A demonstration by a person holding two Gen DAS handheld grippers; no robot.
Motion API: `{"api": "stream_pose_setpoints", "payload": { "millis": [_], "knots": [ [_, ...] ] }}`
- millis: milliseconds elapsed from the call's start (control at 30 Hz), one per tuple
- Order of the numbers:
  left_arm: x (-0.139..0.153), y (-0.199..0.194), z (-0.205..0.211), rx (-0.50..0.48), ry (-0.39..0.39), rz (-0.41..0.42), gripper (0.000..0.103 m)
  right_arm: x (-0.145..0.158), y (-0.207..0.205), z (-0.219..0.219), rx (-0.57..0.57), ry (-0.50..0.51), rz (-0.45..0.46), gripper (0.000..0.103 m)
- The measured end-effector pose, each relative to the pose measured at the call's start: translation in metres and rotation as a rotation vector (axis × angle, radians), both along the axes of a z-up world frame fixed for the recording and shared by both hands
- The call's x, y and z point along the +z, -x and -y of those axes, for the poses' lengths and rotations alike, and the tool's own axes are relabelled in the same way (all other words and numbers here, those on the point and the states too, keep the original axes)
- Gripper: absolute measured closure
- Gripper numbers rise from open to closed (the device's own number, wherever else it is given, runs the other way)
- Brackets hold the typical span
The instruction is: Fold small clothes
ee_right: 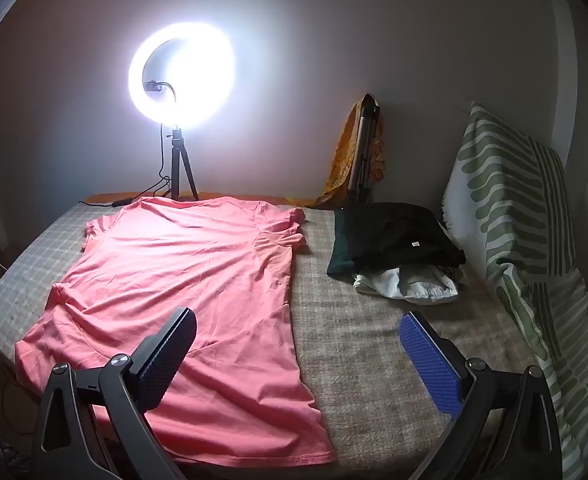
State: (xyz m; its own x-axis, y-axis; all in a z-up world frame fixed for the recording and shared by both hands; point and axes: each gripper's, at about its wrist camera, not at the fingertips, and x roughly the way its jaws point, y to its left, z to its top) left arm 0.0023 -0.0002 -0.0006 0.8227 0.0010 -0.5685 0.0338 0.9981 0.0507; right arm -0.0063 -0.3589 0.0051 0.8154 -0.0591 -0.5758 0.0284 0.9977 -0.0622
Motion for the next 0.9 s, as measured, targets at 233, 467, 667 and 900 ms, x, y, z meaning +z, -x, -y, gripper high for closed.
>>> {"api": "stream_pose_setpoints", "payload": {
  "millis": [233, 467, 667, 900],
  "knots": [
    [0.001, 0.004, 0.005, -0.006, -0.003, 0.021, 0.000, 0.000, -0.001, -0.001, 0.002, 0.004, -0.001, 0.000],
    [0.001, 0.004, -0.001, -0.004, 0.004, 0.022, 0.000, 0.001, 0.000, 0.001, -0.004, 0.004, 0.003, 0.000],
    [0.003, 0.003, -0.003, 0.001, 0.007, 0.023, 0.000, 0.000, -0.001, 0.001, 0.001, 0.007, 0.002, 0.000],
    [0.006, 0.002, -0.002, 0.004, 0.005, 0.026, 0.000, 0.000, -0.001, 0.000, 0.004, 0.005, 0.001, 0.000]
  ]
}}
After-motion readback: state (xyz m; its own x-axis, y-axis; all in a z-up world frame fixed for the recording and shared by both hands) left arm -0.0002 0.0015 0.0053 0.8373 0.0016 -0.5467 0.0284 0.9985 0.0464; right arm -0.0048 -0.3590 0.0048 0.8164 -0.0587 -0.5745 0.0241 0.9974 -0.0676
